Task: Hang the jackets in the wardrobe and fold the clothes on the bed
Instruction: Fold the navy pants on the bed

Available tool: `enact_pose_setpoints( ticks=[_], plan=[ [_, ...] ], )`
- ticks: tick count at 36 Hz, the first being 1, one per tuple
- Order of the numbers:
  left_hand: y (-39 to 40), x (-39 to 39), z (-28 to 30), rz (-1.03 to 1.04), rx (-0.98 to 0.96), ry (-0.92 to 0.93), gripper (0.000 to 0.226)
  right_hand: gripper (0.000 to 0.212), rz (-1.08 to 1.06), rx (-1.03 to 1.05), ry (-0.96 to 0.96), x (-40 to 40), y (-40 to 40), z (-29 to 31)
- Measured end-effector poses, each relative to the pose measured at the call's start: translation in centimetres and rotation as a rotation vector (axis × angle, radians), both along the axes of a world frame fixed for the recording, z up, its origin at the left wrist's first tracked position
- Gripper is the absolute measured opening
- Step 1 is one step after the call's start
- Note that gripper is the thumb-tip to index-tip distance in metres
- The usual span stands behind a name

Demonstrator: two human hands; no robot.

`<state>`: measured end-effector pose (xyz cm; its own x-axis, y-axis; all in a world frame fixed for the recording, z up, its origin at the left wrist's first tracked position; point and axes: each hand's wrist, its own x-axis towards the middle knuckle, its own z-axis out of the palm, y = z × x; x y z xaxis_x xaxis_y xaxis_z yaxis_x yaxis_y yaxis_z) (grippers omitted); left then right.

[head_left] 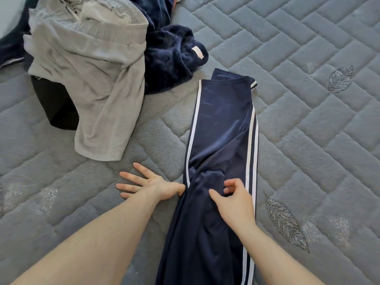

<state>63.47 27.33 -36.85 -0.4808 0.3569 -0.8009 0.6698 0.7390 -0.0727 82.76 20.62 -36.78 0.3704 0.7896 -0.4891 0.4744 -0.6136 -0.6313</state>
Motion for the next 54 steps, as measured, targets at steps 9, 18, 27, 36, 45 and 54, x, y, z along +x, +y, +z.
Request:
enact_pose_setpoints(
  ticks=[9, 18, 27, 36, 45, 54],
  plan=[
    [-0.7, -0.1, 0.0, -0.059, 0.019, 0.04, 0.171, 0.036, -0.456, 0.037, 0.249, 2.4, -2.3, -0.6],
    [-2.6, -0.4, 0.6, -0.057, 0.224, -0.004, 0.157, 0.026, -0.067, 0.122, -0.134, 2.4, -2.5, 1.9],
    [-6.1, 3.7, 1.4, -0.207, 0.625, -0.494, 0.026, 0.076, 0.071, -0.305, -0.149, 0.6, 4.9, 1.7],
    [-3.3, 6.5, 0.5, 0.118, 0.581, -0.529, 0.014, 0.03, 0.055, -0.021, -0.017, 2.1, 5.0, 2.4],
    [-1.9, 3.1, 1.2, 0.165, 0.716, -0.459, 0.013, 0.027, -0.316, 0.098, 0.108, 7.2, 1.5, 3.7],
    [-1.6, 4.2, 1.1, 0.018, 0.623, -0.44, 0.039, 0.024, -0.251, 0.026, -0.105, 6.3, -0.5, 2.5]
  ],
)
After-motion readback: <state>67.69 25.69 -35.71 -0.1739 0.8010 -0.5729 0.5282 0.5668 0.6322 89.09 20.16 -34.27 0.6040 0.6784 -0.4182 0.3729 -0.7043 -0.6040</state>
